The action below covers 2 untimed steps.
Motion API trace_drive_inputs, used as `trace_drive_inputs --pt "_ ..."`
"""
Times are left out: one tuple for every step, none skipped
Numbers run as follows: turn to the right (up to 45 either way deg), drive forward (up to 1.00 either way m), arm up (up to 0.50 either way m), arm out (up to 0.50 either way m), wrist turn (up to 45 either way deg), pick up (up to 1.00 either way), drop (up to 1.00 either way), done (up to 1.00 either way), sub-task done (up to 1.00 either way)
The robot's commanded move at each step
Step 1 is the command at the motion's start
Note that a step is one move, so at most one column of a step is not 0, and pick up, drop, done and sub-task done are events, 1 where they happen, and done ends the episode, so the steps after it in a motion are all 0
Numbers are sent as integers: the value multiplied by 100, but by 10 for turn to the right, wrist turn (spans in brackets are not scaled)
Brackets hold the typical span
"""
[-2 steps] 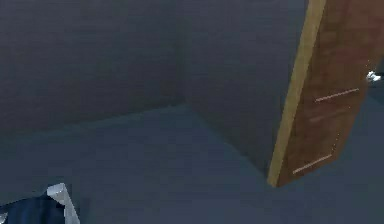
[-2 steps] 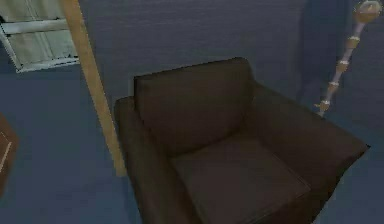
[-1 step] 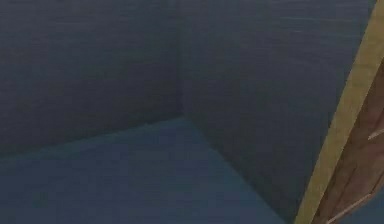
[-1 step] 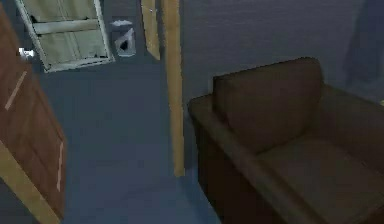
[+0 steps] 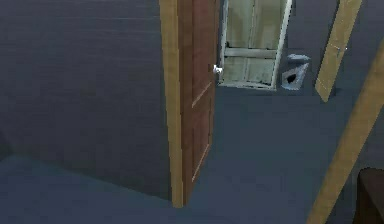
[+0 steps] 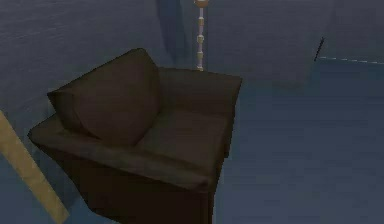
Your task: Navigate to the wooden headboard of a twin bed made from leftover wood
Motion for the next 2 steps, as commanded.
trace_drive_inputs --pt "60 0 0 0 0 0 0 0 0" --pt "0 65 0 0 0 0 0 0 0"
